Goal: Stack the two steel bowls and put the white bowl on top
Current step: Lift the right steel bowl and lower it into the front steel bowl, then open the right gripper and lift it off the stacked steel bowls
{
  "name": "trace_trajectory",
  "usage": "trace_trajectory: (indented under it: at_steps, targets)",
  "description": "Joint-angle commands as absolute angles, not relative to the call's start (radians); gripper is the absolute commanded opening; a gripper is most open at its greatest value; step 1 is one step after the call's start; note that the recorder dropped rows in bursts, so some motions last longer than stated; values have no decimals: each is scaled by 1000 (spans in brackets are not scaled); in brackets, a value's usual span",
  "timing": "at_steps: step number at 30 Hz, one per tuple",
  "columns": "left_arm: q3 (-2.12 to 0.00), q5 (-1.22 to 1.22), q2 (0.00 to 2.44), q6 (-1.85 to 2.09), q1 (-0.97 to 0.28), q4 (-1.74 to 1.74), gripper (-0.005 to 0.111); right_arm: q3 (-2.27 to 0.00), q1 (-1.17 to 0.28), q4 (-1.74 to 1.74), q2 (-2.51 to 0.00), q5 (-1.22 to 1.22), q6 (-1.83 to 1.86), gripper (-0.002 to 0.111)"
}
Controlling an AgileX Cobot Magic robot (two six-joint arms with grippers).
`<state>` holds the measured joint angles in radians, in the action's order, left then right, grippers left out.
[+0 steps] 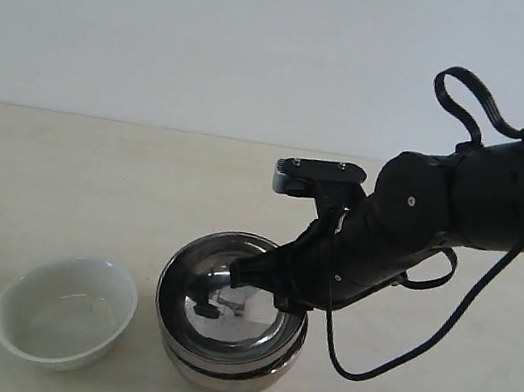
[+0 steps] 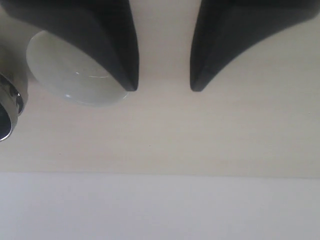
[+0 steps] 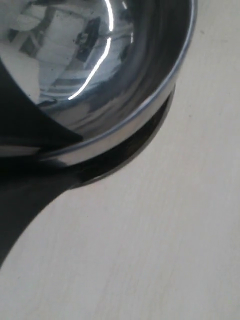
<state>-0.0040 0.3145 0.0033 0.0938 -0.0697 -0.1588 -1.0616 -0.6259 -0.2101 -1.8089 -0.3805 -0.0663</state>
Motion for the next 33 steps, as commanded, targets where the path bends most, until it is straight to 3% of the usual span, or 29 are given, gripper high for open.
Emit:
trace_trajectory:
  at_steps: [1,18,21,25,33]
  targets:
    - [0,315,0,97,-67,-160,32,-1059,-627,-211,-1809,-351,-60,0]
    - [0,315,0,97,-67,-160,32,-1059,-627,-211,-1809,-346,-35,1]
    - [0,315,0,97,-67,-160,32,-1059,-627,-211,-1809,-344,-35,13]
    - [0,315,0,97,-67,-160,32,-1059,-627,-211,-1809,-342,-35,42]
    - [0,315,0,97,-67,-160,32,-1059,-627,-211,-1796,-303,-28,43]
